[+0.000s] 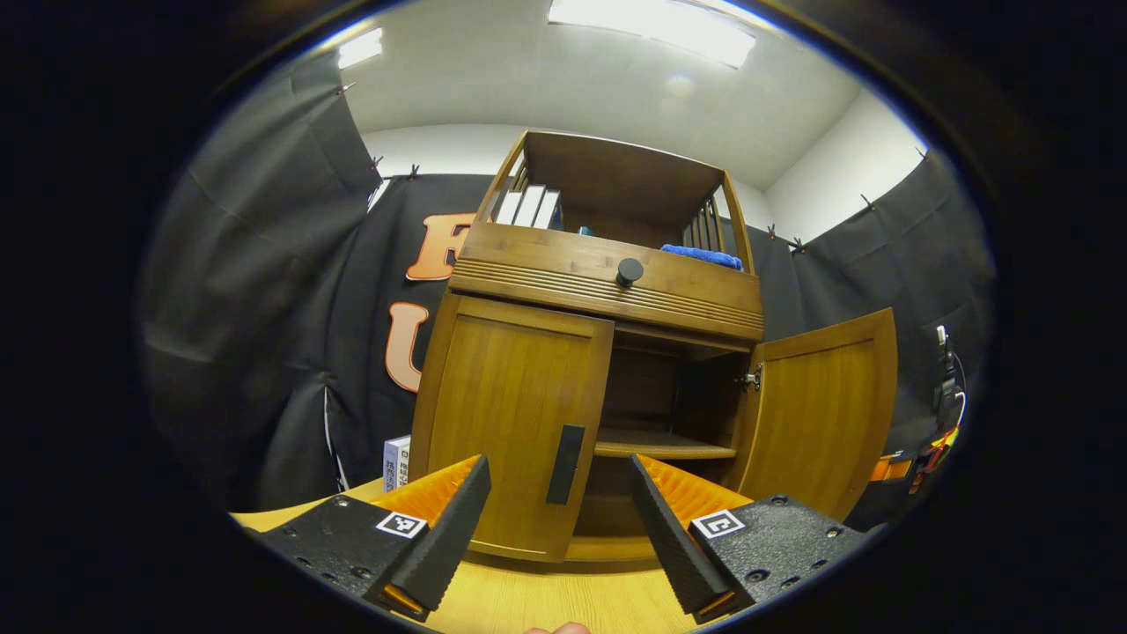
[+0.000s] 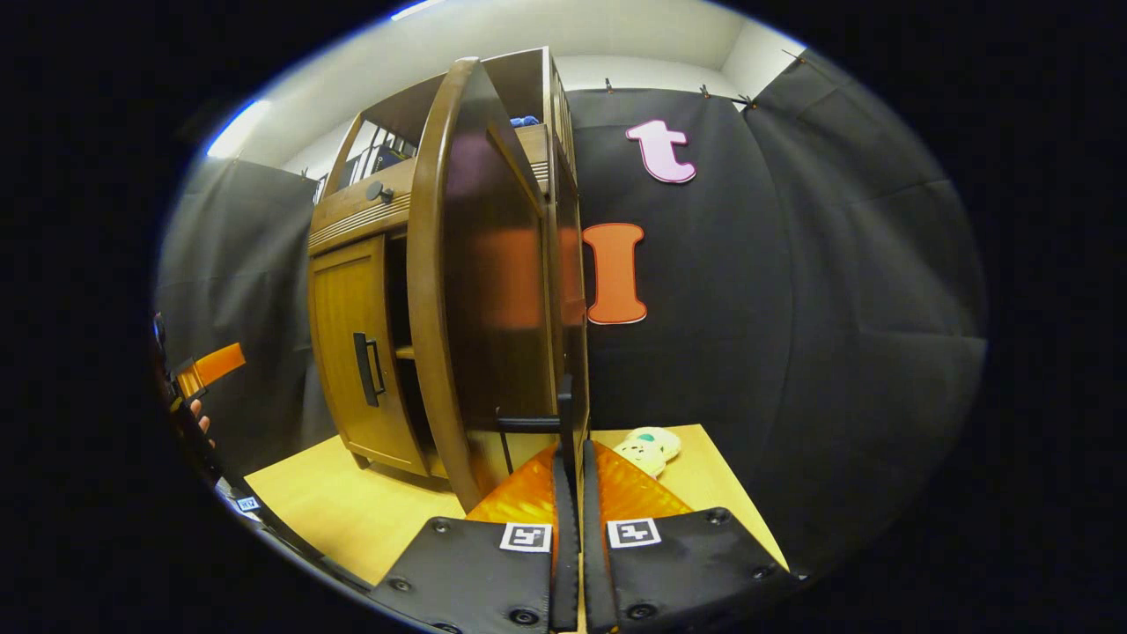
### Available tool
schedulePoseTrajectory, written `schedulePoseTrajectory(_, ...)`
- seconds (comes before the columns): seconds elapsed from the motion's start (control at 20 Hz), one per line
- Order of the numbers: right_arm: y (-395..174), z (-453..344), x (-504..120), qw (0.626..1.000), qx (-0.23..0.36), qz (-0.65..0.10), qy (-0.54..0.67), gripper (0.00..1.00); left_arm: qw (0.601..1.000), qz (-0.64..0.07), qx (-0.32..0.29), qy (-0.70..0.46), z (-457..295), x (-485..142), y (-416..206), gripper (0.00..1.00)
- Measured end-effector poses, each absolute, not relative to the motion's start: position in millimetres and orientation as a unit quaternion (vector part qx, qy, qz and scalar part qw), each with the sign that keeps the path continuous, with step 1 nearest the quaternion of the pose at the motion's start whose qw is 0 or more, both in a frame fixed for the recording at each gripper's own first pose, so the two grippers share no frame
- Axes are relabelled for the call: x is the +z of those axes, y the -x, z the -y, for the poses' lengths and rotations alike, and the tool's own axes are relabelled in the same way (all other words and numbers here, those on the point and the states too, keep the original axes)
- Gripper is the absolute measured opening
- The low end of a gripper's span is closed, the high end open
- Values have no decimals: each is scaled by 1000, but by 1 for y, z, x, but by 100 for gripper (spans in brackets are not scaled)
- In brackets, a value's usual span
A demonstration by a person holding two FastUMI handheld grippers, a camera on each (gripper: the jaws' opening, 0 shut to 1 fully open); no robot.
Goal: Open the right door of the double-door shoe cabinet with the right hand, and open the left door with the left hand.
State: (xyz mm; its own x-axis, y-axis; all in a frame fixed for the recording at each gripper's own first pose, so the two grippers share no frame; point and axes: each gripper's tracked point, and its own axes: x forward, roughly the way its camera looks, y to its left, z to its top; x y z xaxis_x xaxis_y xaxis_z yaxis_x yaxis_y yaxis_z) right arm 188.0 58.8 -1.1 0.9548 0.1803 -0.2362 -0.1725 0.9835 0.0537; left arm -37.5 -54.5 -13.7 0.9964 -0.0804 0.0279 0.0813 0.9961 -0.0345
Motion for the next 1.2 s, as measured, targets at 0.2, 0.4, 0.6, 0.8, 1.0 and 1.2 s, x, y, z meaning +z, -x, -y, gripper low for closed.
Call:
schedulePoseTrajectory(0.2,-182,-48,-5,990,75,-121,-3,10,999,18,-41,18,52,-12,37,95)
schedulePoseTrajectory(0.4,-172,-40,1,992,25,-119,-23,11,999,11,-51,13,55,-14,32,92)
schedulePoseTrajectory(0.6,-157,-26,16,995,-21,-99,-8,10,997,13,-70,12,65,-11,27,95)
schedulePoseTrajectory(0.8,-150,-27,33,996,-41,-72,20,24,996,10,-88,21,74,-10,25,95)
schedulePoseTrajectory(1.0,-155,-50,42,998,-14,-45,35,22,996,9,-90,17,71,-10,25,95)
schedulePoseTrajectory(1.2,-160,-86,43,999,28,-35,18,7,997,8,-78,18,57,-10,28,94)
